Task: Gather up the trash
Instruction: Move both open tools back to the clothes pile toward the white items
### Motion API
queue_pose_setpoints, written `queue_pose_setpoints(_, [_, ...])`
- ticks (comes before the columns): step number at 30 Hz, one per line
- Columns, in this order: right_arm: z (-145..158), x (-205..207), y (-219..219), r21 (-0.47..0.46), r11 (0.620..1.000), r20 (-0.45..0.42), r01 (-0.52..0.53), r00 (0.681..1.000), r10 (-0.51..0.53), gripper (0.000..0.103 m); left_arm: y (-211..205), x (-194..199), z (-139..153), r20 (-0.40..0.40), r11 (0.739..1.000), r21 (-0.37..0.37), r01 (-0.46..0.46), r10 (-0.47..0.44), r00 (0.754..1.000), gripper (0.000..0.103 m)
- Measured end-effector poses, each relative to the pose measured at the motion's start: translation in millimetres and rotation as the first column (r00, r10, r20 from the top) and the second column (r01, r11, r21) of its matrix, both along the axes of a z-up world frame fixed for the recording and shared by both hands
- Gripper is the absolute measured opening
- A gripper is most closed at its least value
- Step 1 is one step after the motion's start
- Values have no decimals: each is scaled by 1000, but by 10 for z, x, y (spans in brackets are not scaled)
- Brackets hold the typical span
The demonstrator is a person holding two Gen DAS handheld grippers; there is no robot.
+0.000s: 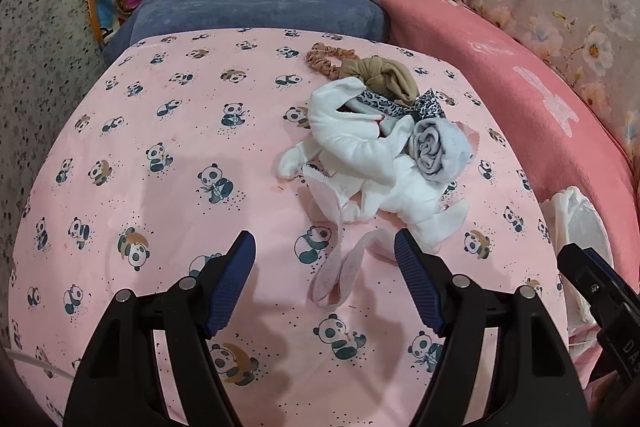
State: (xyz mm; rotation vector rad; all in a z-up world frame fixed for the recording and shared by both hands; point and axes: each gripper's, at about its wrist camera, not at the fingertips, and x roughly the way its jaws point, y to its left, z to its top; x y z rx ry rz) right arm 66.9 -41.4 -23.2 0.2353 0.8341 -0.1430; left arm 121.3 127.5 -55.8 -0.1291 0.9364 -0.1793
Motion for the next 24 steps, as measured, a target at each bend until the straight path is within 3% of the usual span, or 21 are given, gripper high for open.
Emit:
queue_pose_setpoints(15, [-318, 458, 235, 49, 998, -59, -43, 997, 46, 54, 140, 332, -59, -33, 998, -68, -12, 10, 999, 69])
queue_pose_setpoints(21, [-419, 532, 302, 62, 996, -78, -61, 995, 66, 54, 91, 300, -256, -64, 999, -38, 23, -26, 998, 68])
queue_pose_setpoints(23, [-461, 557, 315, 67, 996, -88, -64, 994, 70, 54, 99, 308, -337, -87, 999, -41, 19, -23, 996, 64])
queue_pose_setpoints(24, [-484, 568, 323, 66, 996, -93, -66, 993, 72, 54, 107, 313, -365, -96, 999, -49, 21, -25, 995, 56])
